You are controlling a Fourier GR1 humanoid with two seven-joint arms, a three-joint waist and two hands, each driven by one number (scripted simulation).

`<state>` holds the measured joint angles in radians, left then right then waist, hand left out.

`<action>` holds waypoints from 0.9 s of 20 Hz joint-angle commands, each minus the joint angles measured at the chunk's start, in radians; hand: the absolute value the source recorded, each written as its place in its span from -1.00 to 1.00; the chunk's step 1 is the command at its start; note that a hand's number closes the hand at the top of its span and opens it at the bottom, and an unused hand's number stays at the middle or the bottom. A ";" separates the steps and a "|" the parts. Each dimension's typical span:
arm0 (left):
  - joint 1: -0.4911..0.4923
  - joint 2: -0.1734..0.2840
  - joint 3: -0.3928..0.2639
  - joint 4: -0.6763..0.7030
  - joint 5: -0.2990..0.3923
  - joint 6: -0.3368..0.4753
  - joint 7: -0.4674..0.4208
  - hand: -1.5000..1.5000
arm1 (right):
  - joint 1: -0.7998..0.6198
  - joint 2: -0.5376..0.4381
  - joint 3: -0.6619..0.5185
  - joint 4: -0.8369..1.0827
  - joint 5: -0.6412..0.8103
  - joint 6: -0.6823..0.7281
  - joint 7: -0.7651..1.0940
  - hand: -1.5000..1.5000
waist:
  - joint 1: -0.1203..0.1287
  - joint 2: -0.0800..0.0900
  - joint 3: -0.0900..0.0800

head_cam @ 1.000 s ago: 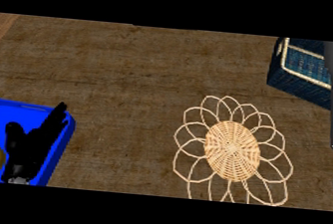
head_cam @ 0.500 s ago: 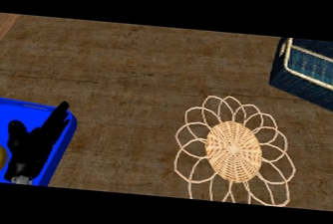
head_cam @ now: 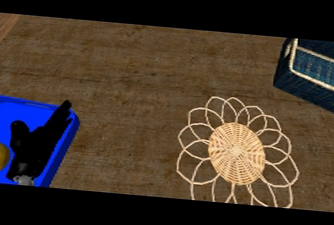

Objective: Pick the cupcake from the placemat and place it in the basket

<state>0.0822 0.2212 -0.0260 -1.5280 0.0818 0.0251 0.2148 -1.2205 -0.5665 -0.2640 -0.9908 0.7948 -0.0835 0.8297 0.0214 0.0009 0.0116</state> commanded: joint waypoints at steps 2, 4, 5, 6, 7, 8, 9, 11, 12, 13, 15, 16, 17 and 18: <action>0.024 -0.024 -0.023 0.110 -0.020 0.007 0.049 0.00 | 0.047 -0.039 -0.080 0.121 -0.057 -0.070 -0.155 1.00 | -0.002 0.014 -0.011; 0.059 0.015 0.002 0.067 0.013 -0.030 0.075 0.00 | 0.091 -0.008 -0.111 0.129 -0.070 -0.143 -0.164 1.00 | 0.003 0.010 -0.010; 0.070 -0.010 -0.021 0.101 -0.010 -0.023 0.027 0.00 | 0.041 -0.003 -0.148 0.146 -0.099 -0.167 -0.148 1.00 | 0.010 0.014 -0.011; 0.034 0.012 0.018 0.085 0.019 -0.020 0.082 0.00 | 0.085 0.005 -0.166 0.154 -0.129 -0.168 -0.191 1.00 | 0.002 0.012 -0.010; 0.041 -0.003 -0.008 0.083 -0.002 -0.015 0.065 0.00 | 0.044 -0.022 -0.182 0.178 -0.148 -0.156 -0.220 1.00 | 0.006 0.012 -0.010; 0.100 0.009 -0.009 0.043 -0.003 -0.025 0.047 0.00 | 0.097 -0.014 -0.189 0.184 -0.145 -0.181 -0.231 1.00 | 0.007 0.008 -0.010; -0.010 -0.007 0.005 0.132 -0.006 -0.003 0.076 0.00 | 0.087 0.000 -0.189 0.206 -0.149 -0.203 -0.268 1.00 | -0.003 0.016 -0.011; 0.047 -0.021 -0.028 0.059 -0.017 0.007 0.113 0.00 | 0.108 -0.022 -0.200 0.227 -0.166 -0.184 -0.306 1.00 | 0.000 0.009 -0.010; 0.013 -0.029 -0.031 0.092 -0.026 0.012 0.106 0.00 | 0.109 -0.002 -0.199 0.248 -0.161 -0.225 -0.335 1.00 | 0.001 0.013 -0.010; 0.028 0.006 0.002 0.089 0.002 -0.022 0.101 0.00 | 0.096 -0.027 -0.208 0.250 -0.174 -0.195 -0.322 1.00 | -0.002 0.009 -0.011; 0.067 -0.029 -0.029 0.068 -0.022 0.000 0.069 0.00 | 0.132 -0.049 -0.236 0.288 -0.201 -0.192 -0.393 1.00 | 0.002 0.010 -0.010; 0.058 -0.005 -0.005 0.105 -0.012 -0.022 0.048 0.00 | 0.106 -0.028 -0.222 0.293 -0.188 -0.215 -0.374 1.00 | 0.004 0.010 -0.011; 0.064 -0.005 -0.002 0.078 -0.010 -0.014 0.054 0.00 | 0.134 -0.105 -0.159 0.338 -0.055 -0.224 -0.260 1.00 | 0.006 0.014 -0.013; 0.049 -0.009 0.018 0.122 0.000 -0.011 0.036 0.00 | 0.187 -0.101 -0.167 0.327 -0.052 -0.259 -0.280 1.00 | -0.013 0.014 -0.013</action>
<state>0.0813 0.2190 -0.0168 -1.5270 0.0780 0.0166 0.2225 -1.0957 -0.6221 -0.4526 -0.7086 0.6712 -0.2968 0.5271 0.0224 0.0011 0.0133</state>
